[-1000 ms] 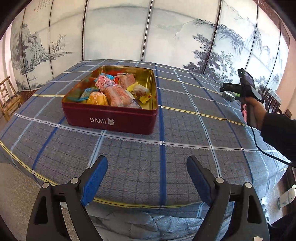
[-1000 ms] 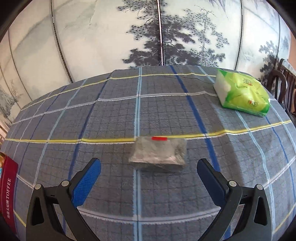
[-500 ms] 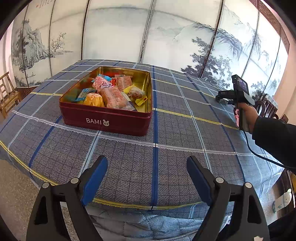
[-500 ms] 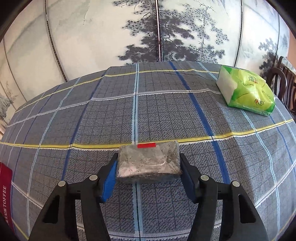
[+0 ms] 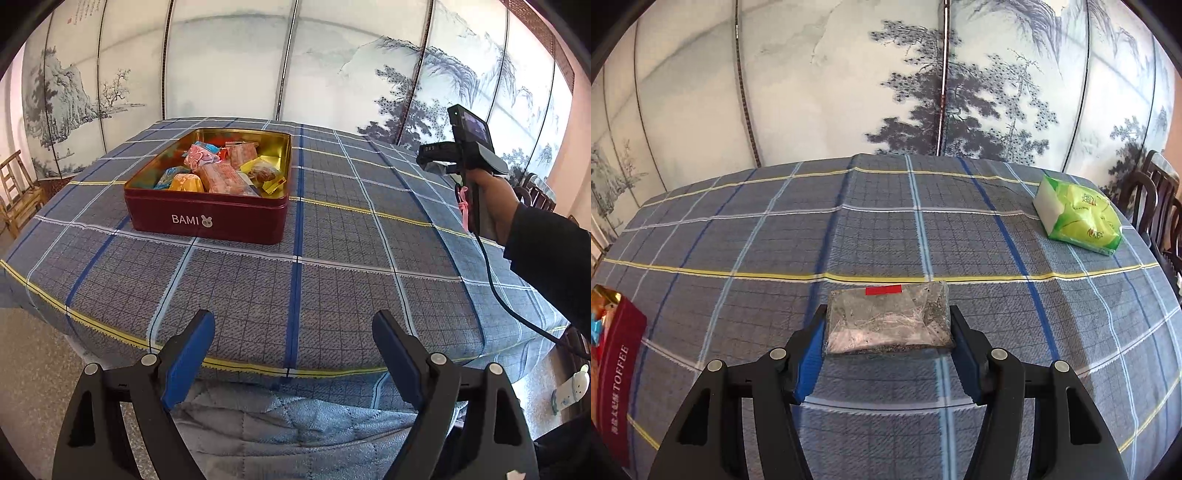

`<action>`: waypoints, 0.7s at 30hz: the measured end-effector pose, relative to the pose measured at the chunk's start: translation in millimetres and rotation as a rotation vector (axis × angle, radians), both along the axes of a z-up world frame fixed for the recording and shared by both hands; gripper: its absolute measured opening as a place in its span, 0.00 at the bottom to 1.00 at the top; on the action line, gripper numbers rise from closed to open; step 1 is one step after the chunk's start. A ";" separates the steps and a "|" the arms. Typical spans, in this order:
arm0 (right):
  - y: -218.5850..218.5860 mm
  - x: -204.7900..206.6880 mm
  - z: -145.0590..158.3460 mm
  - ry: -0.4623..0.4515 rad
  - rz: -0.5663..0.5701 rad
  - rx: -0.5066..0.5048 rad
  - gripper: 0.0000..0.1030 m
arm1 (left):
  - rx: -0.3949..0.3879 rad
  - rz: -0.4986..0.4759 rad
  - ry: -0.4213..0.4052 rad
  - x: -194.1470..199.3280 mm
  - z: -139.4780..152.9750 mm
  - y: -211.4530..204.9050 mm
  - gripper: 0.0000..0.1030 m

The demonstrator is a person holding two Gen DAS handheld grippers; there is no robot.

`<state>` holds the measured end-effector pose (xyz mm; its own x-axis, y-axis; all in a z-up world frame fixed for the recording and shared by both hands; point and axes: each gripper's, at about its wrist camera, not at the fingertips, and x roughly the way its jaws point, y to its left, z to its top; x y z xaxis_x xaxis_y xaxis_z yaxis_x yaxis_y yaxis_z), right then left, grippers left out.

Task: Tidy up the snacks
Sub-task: 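Carry the grey bag over the gold tin with the right tool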

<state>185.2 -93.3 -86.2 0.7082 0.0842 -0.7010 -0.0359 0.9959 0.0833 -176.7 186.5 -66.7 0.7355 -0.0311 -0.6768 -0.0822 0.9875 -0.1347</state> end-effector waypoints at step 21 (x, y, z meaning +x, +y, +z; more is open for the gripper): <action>142.8 -63.2 63.1 -0.084 0.230 0.021 0.60 | 0.016 0.061 -0.009 -27.3 5.0 8.7 0.82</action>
